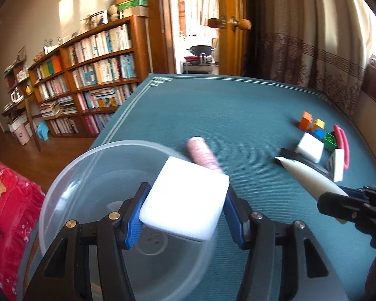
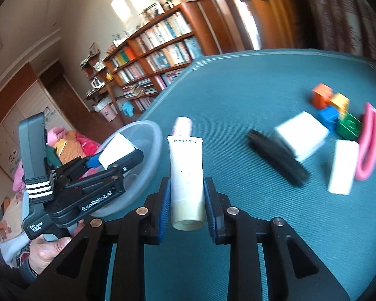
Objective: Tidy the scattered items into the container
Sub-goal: 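Carry the sponge and tube to the clear bowl and release both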
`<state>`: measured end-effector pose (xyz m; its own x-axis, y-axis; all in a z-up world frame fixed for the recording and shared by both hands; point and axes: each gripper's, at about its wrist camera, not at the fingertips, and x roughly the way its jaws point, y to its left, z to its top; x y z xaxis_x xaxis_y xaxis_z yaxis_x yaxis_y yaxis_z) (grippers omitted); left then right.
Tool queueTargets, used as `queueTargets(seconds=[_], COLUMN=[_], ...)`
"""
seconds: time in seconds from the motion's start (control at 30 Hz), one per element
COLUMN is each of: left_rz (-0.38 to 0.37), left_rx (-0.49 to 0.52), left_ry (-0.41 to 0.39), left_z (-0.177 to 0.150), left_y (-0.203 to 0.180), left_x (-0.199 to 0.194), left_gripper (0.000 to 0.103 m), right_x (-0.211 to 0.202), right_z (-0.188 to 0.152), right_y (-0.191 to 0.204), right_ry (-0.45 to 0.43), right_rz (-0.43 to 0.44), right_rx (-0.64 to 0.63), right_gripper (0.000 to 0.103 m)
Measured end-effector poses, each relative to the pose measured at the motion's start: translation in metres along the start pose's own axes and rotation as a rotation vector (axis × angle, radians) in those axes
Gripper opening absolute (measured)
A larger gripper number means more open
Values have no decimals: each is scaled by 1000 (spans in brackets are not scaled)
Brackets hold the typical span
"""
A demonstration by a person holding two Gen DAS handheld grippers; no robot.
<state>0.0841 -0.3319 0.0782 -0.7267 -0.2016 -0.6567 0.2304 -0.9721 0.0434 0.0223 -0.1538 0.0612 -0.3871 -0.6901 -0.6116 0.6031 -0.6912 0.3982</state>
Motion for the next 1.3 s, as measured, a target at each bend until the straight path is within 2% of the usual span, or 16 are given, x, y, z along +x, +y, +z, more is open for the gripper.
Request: queueTargets(seconds=[0.43, 1.07, 1.17, 1.3], left_rz=[65, 66, 63, 66], left_rx=[-91, -125, -133, -146], left_ry=[22, 42, 48, 46], left_z=[-8, -7, -7, -7], left_y=[62, 82, 85, 87], left_x=[8, 20, 22, 21], left_gripper=[62, 65, 68, 81], right_x=[52, 95, 96, 99], right_z=[18, 29, 29, 29], right_y=[64, 78, 78, 79], right_ry=[42, 82, 81, 77], right_rz=[40, -2, -6, -16], right_rx=[-76, -110, -117, -123], right_gripper=[28, 28, 28, 29])
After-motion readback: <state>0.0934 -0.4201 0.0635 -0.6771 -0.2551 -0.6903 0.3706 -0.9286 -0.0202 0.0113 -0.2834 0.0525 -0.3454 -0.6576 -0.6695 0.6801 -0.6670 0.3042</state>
